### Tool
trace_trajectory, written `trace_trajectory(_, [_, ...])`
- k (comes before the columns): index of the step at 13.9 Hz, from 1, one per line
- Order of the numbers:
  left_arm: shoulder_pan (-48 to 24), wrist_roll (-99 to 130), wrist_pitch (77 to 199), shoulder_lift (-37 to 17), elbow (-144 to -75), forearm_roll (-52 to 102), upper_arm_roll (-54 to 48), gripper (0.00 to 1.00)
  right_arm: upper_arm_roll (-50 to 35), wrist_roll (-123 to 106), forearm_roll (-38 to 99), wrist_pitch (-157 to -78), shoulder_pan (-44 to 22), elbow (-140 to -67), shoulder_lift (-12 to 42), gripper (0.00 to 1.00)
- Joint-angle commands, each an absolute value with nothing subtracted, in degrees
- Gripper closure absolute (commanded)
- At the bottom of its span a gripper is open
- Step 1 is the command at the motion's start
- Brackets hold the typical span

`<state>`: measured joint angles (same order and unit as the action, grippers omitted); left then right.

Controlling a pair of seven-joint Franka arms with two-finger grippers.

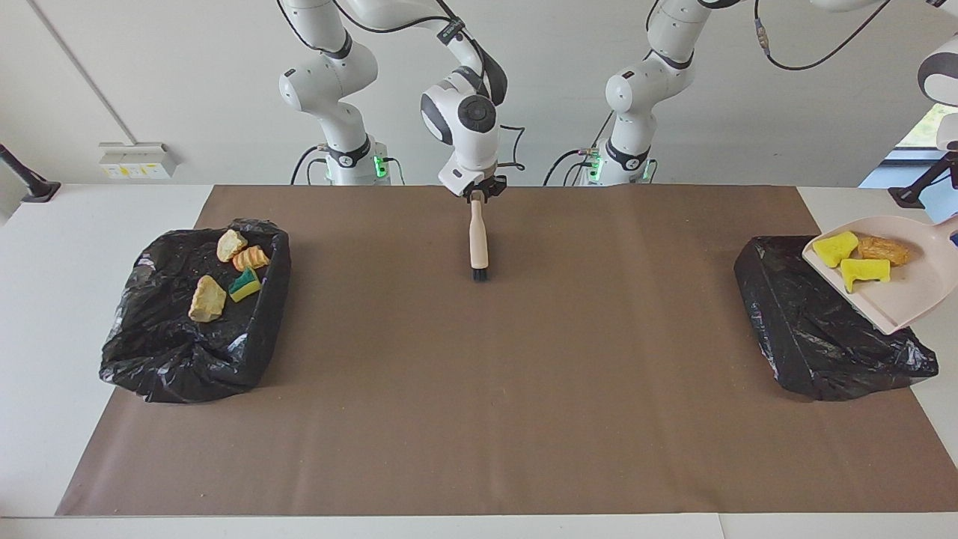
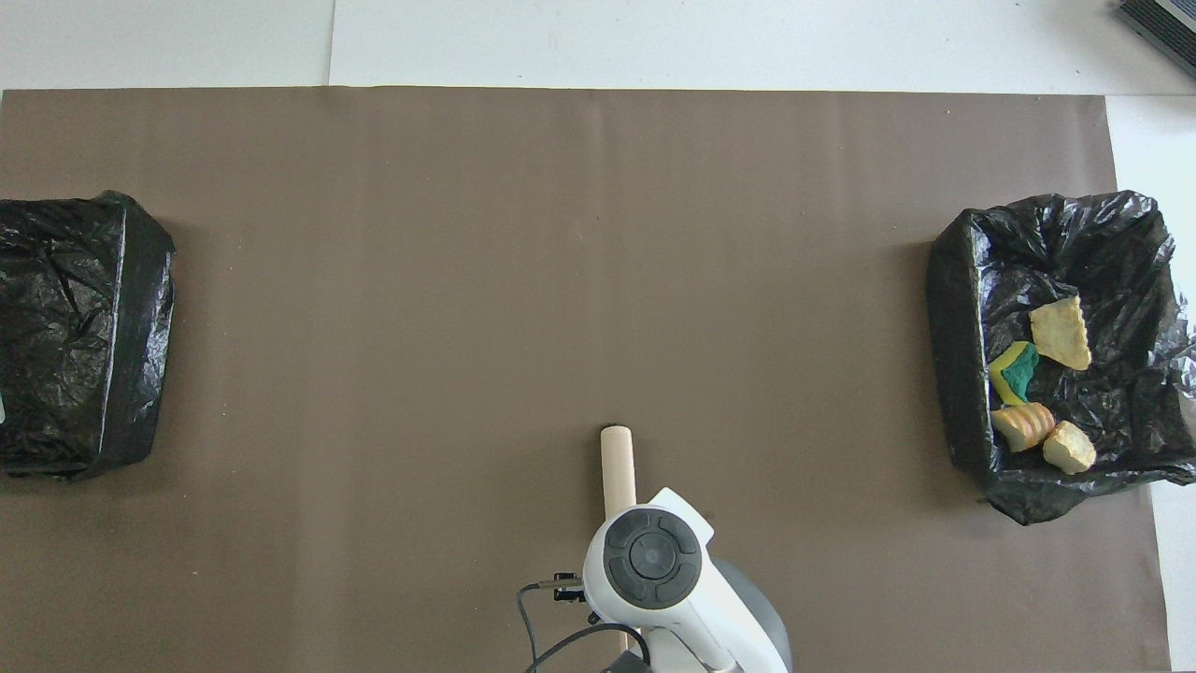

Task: Sweep and dump trash in bin
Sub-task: 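Lay the brush on the mat and withdraw the right gripper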

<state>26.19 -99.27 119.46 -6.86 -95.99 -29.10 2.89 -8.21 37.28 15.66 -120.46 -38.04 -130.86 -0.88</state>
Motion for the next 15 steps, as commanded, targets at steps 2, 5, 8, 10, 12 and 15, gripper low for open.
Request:
trace_trajectory(2, [25.05,-97.12,120.41,-6.86,-95.45,-36.10,3.16,1.00,-8.00,33.41,15.91,-118.48,-33.24,-125.26,-1.58,0.00])
trace_trajectory(5, [23.65,-93.71,120.41,-6.94,-94.92,-42.08,3.16,1.00,-7.56,32.87,13.99,-116.20,-30.68,-121.31,-2.02,0.00])
trace_trajectory(8, [21.89,-90.35,120.15,-6.77,-94.48,-47.72,2.82,1.00,-7.65,32.61,8.10,-112.86,-26.03,-115.07,-1.85,0.00])
trace_trajectory(10, [20.31,-90.35,119.27,-6.33,-93.08,-48.34,2.90,1.00,-7.73,32.52,6.25,-112.07,-22.52,-112.86,-1.93,0.00])
trace_trajectory(12, [20.21,-90.44,119.27,-5.80,-92.90,-50.00,2.81,1.00,-7.65,29.99,4.32,-110.66,-18.83,-111.02,-1.93,0.00])
trace_trajectory(15, [20.13,-90.53,118.57,-5.10,-92.20,-51.32,2.38,1.00,-6.69,22.00,4.13,-105.40,-11.45,-106.98,-2.11,0.00])
